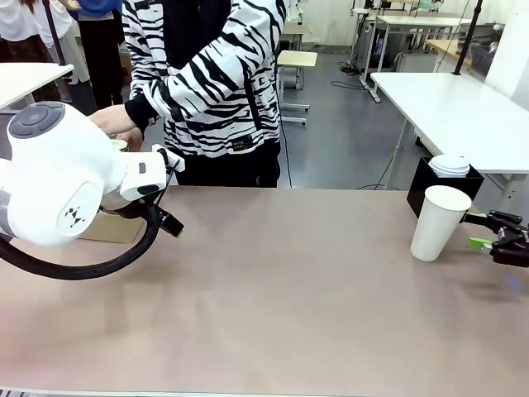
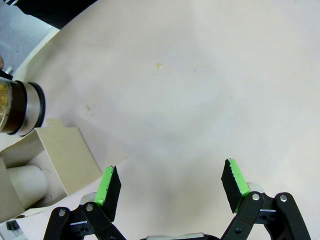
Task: Pour a drink into a cup and package it in a carrier.
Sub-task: Pick up the 600 ml Paper Cup and place it in the middle top area of the table.
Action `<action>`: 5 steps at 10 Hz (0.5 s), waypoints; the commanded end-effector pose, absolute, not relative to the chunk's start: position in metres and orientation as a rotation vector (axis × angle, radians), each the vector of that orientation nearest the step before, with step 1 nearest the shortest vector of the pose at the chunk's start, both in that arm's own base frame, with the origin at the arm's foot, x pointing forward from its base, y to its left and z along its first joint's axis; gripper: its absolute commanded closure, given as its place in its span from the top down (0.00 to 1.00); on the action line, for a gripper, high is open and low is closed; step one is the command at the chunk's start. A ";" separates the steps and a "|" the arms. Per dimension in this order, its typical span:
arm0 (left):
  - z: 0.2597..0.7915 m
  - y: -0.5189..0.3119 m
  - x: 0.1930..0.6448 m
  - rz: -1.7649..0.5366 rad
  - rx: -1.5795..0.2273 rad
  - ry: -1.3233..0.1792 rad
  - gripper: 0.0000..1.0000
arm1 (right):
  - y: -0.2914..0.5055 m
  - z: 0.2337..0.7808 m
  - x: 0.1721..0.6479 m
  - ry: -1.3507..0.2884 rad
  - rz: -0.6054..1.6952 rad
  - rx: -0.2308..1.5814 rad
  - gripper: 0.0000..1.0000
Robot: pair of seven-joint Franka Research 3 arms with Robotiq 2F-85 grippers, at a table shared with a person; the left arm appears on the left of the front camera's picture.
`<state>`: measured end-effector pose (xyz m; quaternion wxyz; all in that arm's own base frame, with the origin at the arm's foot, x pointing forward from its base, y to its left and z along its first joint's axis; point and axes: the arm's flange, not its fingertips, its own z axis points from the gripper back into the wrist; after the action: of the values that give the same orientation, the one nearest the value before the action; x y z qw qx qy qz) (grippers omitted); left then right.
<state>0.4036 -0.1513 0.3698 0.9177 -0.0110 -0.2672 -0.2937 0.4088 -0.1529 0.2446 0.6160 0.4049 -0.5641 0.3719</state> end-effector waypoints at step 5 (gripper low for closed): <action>0.370 -0.151 0.403 -0.605 -0.024 -0.550 1.00 | -0.142 0.241 0.421 -1.320 0.834 0.944 1.00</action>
<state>0.4036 -0.1513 0.3698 0.9177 -0.0110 -0.2672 -0.2937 0.4140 -0.1494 0.2399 0.6164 0.4043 -0.5703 0.3623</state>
